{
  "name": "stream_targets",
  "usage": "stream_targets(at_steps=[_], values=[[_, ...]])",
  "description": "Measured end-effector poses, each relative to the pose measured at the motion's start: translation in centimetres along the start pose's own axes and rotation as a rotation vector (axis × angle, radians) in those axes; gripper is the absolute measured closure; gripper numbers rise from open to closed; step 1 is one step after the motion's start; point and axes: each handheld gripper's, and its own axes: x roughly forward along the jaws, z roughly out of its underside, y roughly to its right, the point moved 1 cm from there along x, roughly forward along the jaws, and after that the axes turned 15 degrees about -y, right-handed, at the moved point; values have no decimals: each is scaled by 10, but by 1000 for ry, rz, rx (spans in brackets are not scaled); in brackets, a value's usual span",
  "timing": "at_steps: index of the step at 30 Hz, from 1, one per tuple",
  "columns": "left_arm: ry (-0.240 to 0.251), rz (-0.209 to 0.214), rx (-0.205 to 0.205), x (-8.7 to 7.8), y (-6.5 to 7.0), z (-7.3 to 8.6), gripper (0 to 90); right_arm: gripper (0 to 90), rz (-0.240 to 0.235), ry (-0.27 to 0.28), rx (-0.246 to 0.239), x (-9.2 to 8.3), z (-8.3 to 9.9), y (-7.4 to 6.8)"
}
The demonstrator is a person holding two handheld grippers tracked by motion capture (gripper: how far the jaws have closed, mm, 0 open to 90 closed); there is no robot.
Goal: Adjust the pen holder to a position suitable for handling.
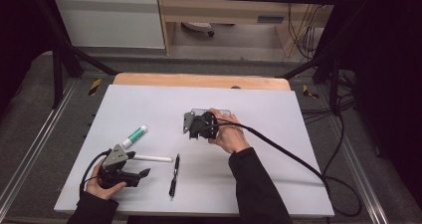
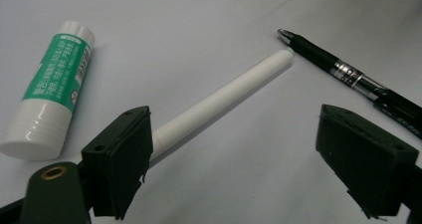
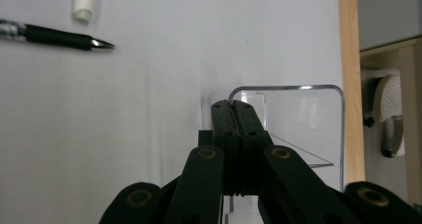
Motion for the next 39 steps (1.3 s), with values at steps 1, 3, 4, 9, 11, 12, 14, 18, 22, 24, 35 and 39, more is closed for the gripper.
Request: stream_targets(at_steps=[1,3,4,9,11,12,14,18,22,24,35,39], values=[[0,0,0,0,0,0,146,899,-2,-2,4,-1,-2,-1],[-1,0,1,0,0,0,147,899,-2,-10,-1,0,-5,-3],[-1,1,1,0,0,0,147,899,-4,-10,-2,1,-6,-3],[0,1,0,0,0,1,147,893,17,34,21,10,-9,-4],[0,0,-2,0,-1,1,146,888,21,47,47,11,-8,-2],[0,0,-1,0,0,1,146,886,38,55,45,12,-7,-1],[0,1,0,0,0,1,146,879,55,57,40,13,-7,0],[-1,-1,1,0,0,1,146,862,93,67,27,16,-5,4],[-1,-1,1,-1,0,1,146,848,117,75,46,21,-4,10],[-1,-2,1,-1,0,1,146,842,118,78,53,22,-3,12],[1,-3,-3,-1,0,1,142,573,94,168,244,9,5,12],[-2,-1,-2,-1,0,0,138,443,54,169,363,-5,16,7]])
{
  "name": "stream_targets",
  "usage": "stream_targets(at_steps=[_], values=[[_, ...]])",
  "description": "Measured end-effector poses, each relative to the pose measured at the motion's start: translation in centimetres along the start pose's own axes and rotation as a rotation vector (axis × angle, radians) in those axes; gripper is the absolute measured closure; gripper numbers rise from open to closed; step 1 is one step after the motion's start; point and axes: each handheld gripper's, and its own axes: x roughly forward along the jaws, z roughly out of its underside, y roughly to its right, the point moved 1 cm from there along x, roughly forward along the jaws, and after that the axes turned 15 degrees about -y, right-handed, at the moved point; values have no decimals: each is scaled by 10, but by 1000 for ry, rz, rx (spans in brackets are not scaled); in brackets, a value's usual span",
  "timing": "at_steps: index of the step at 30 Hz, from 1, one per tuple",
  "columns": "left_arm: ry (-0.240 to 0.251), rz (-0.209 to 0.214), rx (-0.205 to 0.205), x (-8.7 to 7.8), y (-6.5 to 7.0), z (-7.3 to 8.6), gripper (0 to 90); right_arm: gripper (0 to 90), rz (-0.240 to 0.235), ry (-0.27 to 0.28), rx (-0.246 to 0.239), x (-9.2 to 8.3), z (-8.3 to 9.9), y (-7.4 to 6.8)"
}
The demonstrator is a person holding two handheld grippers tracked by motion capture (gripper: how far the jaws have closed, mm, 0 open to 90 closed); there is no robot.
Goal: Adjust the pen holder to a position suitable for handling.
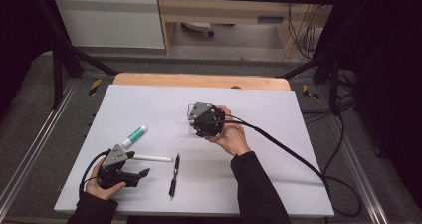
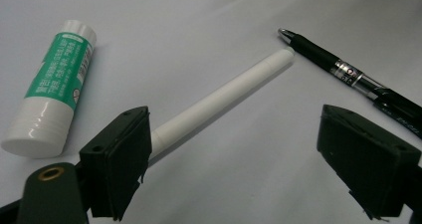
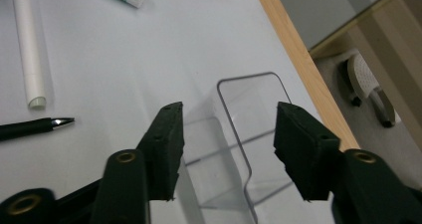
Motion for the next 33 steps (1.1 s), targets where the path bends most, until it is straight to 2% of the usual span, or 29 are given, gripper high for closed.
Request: stream_targets(at_steps=[2,5,9,12,16,20,26,33], values=[[-1,-2,-1,0,1,0,135,395,-5,6,42,-7,8,-1],[-1,-1,-3,0,1,0,131,320,-49,25,119,-14,22,-2],[-2,-3,0,-1,2,-1,123,227,-88,18,188,-19,43,-4],[-1,-3,1,-1,2,-2,115,152,-117,6,262,-20,61,-6],[-2,-5,2,-2,4,-3,105,90,-124,-26,304,-18,82,-11],[-3,-4,1,-3,6,-4,102,62,-159,-22,353,-16,103,-14],[-7,4,9,-3,12,-8,99,33,-222,-7,459,-12,141,-19],[-23,25,24,0,27,-17,110,23,-237,-9,535,-9,177,-24]])
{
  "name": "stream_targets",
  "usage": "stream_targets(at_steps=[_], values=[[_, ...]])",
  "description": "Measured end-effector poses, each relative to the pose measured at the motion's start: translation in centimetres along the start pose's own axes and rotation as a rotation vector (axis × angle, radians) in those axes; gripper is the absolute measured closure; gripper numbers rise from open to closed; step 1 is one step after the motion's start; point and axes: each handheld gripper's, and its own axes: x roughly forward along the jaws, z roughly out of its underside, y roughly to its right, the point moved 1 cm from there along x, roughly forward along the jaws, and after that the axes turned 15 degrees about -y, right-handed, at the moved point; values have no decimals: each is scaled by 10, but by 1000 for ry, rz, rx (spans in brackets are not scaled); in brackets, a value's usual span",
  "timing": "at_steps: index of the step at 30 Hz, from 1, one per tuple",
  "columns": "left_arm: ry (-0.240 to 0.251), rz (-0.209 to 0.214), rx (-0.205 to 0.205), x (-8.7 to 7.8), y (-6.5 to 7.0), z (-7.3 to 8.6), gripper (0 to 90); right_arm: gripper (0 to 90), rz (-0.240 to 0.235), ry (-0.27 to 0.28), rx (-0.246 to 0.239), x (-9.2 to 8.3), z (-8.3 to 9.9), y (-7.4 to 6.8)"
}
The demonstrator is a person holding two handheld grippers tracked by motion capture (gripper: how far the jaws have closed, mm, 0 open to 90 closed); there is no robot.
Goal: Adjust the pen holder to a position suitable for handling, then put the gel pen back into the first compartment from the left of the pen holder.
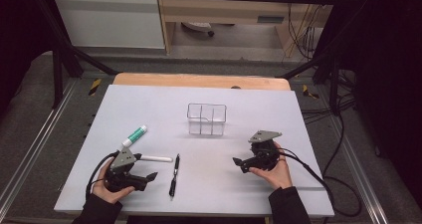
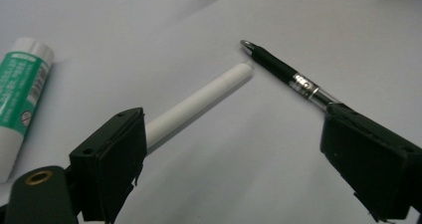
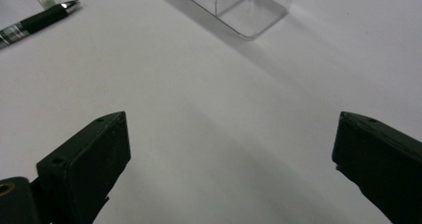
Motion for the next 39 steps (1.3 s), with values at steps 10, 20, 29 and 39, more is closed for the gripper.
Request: stream_targets(at_steps=[10,20,29,39], values=[[-39,31,12,4,20,-9,248,20,-7,31,59,-4,35,12],[-82,77,45,8,38,-9,531,13,5,34,79,-9,48,14],[-127,124,63,15,47,-3,811,11,-1,23,75,-8,49,12],[-159,179,74,20,53,-1,893,7,0,22,64,-8,49,11]])
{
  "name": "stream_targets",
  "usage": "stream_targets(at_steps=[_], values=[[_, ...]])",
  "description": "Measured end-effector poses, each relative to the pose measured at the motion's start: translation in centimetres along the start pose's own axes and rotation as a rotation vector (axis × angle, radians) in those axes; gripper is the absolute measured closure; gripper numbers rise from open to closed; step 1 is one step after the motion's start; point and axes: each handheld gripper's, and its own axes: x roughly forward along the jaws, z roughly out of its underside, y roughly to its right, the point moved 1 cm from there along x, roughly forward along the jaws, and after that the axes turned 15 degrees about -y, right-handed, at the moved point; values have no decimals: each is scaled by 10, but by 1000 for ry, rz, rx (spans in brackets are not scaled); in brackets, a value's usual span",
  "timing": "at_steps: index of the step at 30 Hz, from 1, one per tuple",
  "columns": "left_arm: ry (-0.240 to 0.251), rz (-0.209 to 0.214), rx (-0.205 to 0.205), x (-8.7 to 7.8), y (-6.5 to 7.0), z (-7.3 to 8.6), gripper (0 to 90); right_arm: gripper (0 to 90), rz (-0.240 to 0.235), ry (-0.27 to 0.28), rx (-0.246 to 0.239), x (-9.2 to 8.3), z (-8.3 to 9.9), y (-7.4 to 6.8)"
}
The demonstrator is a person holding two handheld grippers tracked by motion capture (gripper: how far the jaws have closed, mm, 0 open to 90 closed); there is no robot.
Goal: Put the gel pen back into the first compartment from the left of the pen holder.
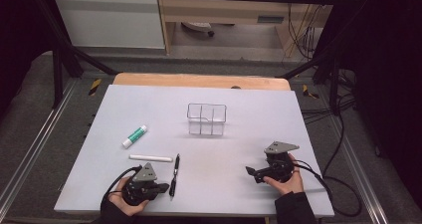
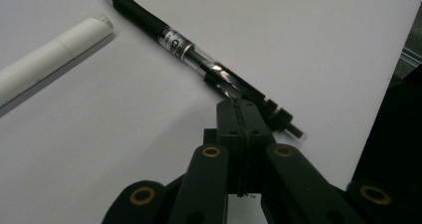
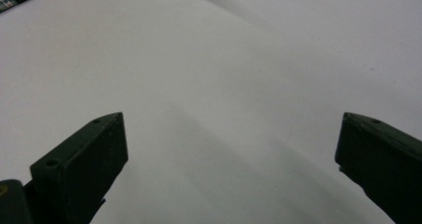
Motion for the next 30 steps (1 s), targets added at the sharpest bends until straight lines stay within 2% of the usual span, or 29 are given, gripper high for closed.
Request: stream_targets(at_steps=[11,24,27,30], values=[[14,31,3,5,6,-6,893,7,-4,-2,-1,1,0,-1],[66,52,0,18,15,-25,894,7,-1,-6,-7,2,0,0],[54,53,9,24,18,-30,894,7,-1,-7,-8,2,0,0],[66,58,16,27,22,-35,894,7,0,-4,-4,1,0,0]])
